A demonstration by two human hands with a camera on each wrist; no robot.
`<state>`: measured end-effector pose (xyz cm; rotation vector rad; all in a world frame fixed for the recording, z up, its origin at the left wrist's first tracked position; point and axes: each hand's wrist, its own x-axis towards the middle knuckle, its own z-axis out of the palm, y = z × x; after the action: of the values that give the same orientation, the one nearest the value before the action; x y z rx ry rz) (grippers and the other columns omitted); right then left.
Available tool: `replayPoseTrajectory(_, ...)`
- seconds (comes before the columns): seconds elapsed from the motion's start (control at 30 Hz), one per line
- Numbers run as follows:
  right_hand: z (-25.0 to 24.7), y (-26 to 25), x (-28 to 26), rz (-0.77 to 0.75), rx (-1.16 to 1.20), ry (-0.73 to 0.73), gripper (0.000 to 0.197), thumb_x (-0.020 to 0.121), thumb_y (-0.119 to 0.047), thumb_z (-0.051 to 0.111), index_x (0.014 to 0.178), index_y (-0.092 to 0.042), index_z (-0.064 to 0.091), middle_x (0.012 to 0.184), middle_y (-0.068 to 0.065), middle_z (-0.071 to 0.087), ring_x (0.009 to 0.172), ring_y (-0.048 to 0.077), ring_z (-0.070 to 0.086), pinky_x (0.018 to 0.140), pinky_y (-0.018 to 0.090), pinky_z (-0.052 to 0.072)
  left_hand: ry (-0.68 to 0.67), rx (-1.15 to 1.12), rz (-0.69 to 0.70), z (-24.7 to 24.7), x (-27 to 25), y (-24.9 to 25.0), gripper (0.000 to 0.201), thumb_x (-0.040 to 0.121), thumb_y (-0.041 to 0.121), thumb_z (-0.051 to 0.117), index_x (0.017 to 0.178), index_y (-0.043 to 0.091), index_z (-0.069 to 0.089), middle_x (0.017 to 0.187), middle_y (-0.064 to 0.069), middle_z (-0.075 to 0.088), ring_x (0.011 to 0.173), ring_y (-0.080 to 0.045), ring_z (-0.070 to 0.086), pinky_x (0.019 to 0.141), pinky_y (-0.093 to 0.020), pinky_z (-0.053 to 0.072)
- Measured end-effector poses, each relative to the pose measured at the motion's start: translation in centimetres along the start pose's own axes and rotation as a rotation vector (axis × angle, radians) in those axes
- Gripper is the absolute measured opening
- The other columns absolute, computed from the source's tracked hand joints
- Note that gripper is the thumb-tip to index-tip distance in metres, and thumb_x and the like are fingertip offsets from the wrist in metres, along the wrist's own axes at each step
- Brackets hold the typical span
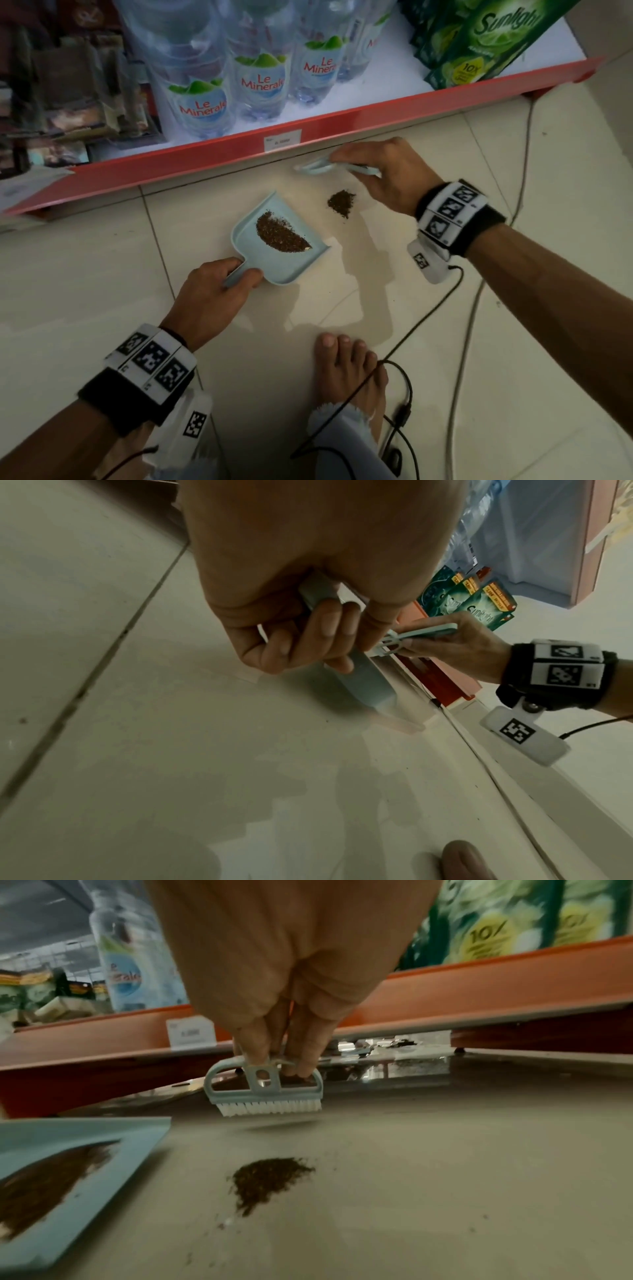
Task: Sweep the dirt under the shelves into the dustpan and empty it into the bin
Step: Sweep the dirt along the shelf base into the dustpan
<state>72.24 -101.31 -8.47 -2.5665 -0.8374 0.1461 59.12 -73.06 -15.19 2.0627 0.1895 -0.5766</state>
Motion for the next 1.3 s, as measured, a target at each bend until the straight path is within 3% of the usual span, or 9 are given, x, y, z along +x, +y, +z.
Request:
replayPoseTrajectory(0.1,0.6,-0.5,-0.2,-0.024,-0.010,-0.164,0.039,0.086,0.009,0.059,0.118,-0.009,0.070,0.122,0.010,0.069,0.108,0.029,0.068,0.095,0.043,0.054,0.011,-0.004,-0.004,0.0,0.1,-0.1,0.034,0.093,0.036,0.062,0.075,0.008,0.066,0.047,0.014,0.050,0.046,-0.003,0.044,0.055,-0.028,0.038)
replayPoseTrajectory(0.2,0.0,0.3,-2.3,0.029,-0.063,-0.245,0.034,0.088,0.004,0.063,0.117,-0.012,0.072,0.119,0.011,0.071,0.102,0.033,0.070,0.089,0.047,0.055,0.034,-0.016,-0.028,-0.2,0.0,-0.7,0.034,0.092,0.037,0.063,0.075,0.008,0.067,0.047,0.014,0.050,0.046,-0.004,0.043,0.056,-0.027,0.038)
replayPoseTrajectory(0.37,-1.2,1.2,-4.7,0.070,-0.030,-0.101,0.031,0.093,-0.005,0.063,0.121,-0.015,0.070,0.120,0.003,0.071,0.098,0.025,0.072,0.082,0.043,0.058,0.031,-0.007,-0.030,0.0,0.0,-1.0,0.035,0.092,0.038,0.062,0.076,0.007,0.067,0.048,0.014,0.050,0.046,-0.003,0.044,0.056,-0.028,0.038)
replayPoseTrajectory(0.5,-2.0,2.3,-3.5,0.294,-0.206,0.141,0.030,0.096,-0.019,0.054,0.122,-0.022,0.069,0.110,0.008,0.074,0.089,0.033,0.071,0.078,0.045,0.057,-0.007,0.005,0.004,0.5,0.3,-0.3,0.034,0.092,0.037,0.062,0.076,0.008,0.067,0.049,0.013,0.052,0.048,-0.003,0.046,0.057,-0.029,0.040)
replayPoseTrajectory(0.67,-1.3,2.7,-1.6,0.570,-0.353,-0.009,0.030,0.095,-0.012,0.048,0.118,-0.016,0.068,0.099,0.022,0.071,0.090,0.042,0.063,0.083,0.046,0.052,0.001,0.008,0.021,0.8,0.7,0.2,0.038,0.092,0.039,0.062,0.078,0.004,0.067,0.051,0.011,0.050,0.051,-0.007,0.047,0.058,-0.029,0.041)
replayPoseTrajectory(0.87,1.8,-1.8,-3.3,0.458,-0.208,-0.085,0.026,0.099,-0.014,0.046,0.107,-0.010,0.071,0.077,0.013,0.071,0.059,0.029,0.058,0.069,0.035,0.054,-0.020,0.006,0.016,1.5,0.4,0.4,0.040,0.089,0.044,0.060,0.079,0.006,0.068,0.051,0.012,0.053,0.047,-0.002,0.046,0.055,-0.026,0.040)
replayPoseTrajectory(1.0,1.7,-3.4,-4.3,0.388,-0.132,-0.045,0.024,0.096,-0.014,0.050,0.108,-0.013,0.071,0.087,0.011,0.075,0.070,0.034,0.064,0.074,0.042,0.054,-0.035,0.021,-0.005,1.8,0.5,0.9,0.053,0.078,0.055,0.053,0.081,0.005,0.068,0.059,0.004,0.057,0.052,-0.006,0.049,0.057,-0.026,0.040)
replayPoseTrajectory(1.13,-0.1,-2.2,-4.0,0.388,-0.112,0.140,0.024,0.093,-0.014,0.053,0.107,-0.013,0.072,0.095,0.010,0.075,0.075,0.031,0.069,0.075,0.040,0.058,-0.046,0.037,0.007,2.2,0.8,1.6,0.054,0.075,0.056,0.050,0.081,0.006,0.069,0.068,-0.009,0.066,0.057,-0.012,0.053,0.058,-0.028,0.042)
replayPoseTrajectory(1.3,-0.9,-0.1,-3.1,0.479,-0.214,0.191,0.019,0.091,-0.012,0.056,0.099,-0.006,0.071,0.092,0.016,0.066,0.078,0.037,0.063,0.072,0.045,0.055,-0.032,0.062,0.019,2.7,1.1,2.4,0.048,0.081,0.051,0.055,0.079,0.005,0.067,0.064,-0.007,0.063,0.060,-0.019,0.057,0.058,-0.030,0.043)
